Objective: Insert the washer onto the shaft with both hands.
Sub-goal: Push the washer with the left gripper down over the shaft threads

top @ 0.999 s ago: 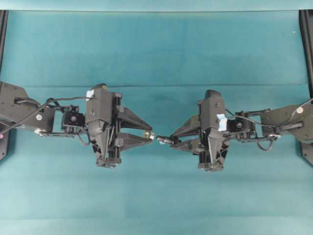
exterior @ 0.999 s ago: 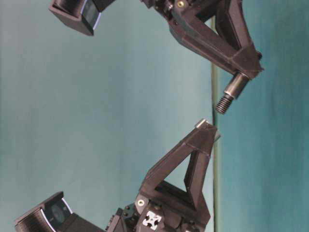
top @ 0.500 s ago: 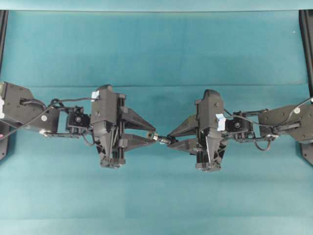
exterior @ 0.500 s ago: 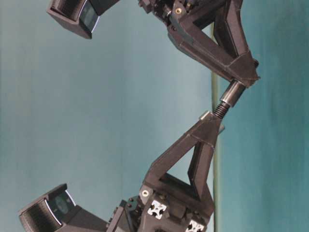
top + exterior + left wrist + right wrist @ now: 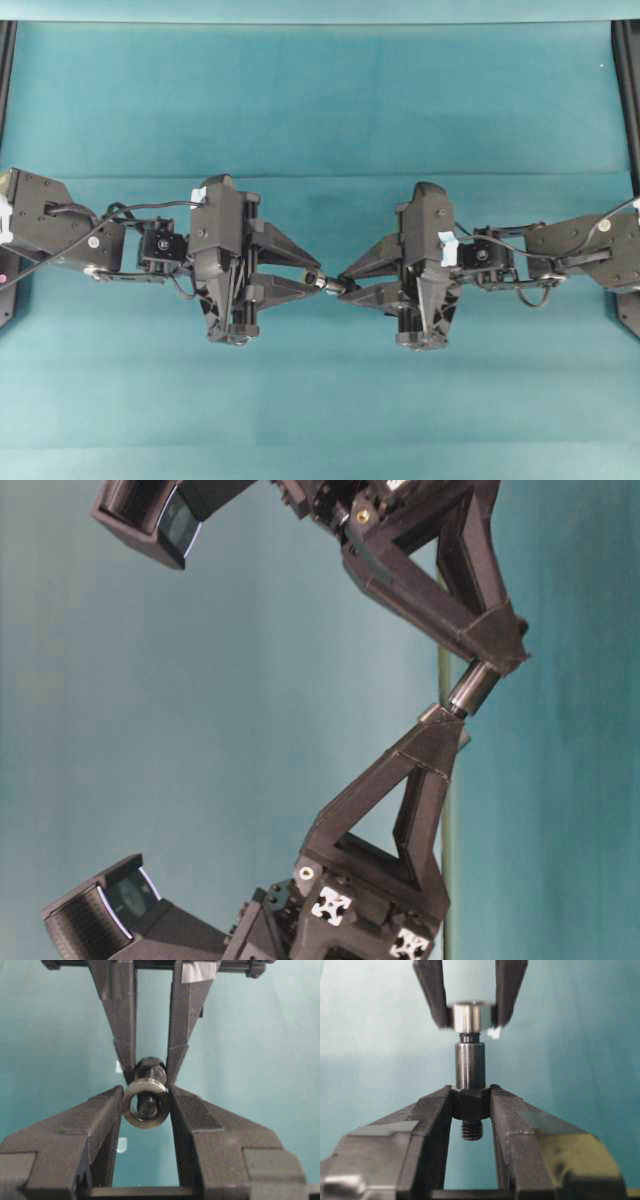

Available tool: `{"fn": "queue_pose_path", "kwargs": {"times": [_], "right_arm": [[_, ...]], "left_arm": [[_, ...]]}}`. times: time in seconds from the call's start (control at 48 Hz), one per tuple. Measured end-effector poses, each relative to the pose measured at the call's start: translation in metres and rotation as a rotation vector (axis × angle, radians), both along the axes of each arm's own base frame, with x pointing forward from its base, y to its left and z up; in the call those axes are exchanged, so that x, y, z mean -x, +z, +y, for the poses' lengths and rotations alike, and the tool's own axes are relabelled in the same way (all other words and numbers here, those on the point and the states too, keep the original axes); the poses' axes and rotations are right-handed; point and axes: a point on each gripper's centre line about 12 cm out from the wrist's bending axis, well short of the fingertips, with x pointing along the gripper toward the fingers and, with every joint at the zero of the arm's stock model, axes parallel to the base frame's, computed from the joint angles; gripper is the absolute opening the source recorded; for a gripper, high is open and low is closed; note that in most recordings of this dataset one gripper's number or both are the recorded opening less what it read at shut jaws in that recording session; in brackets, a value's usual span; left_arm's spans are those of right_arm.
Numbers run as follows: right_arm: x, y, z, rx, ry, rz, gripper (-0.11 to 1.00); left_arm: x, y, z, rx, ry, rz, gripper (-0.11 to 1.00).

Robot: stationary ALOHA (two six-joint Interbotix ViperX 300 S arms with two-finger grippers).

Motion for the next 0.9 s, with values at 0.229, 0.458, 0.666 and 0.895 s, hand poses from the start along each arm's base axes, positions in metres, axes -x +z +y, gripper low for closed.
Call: {"fn": "queue_pose_path", "kwargs": {"times": [0.229,0.458,0.666,0.895], "right_arm": [[-0.002,-0.001,0.001,0.000,0.002,0.003,0.00],[-0.003,-0.001,0.001,0.000,0.002,0.000,0.00],[-0.003,-0.001,0.001,0.001,0.003,0.001,0.00],[-0.003,-0.001,0.001,0.000,0.002,0.000,0.00]], "left_arm": [[-0.005,-0.007,-0.003,0.000,-0.007,0.015,0.34],[-0.013,-0.012,-0.005,0.002,-0.010,0.022,0.34],[-0.016,-0.015,-0.005,0.003,-0.009,0.028,0.34],[-0.017,-0.016,-0.005,0.003,-0.009,0.031,0.34]]}}
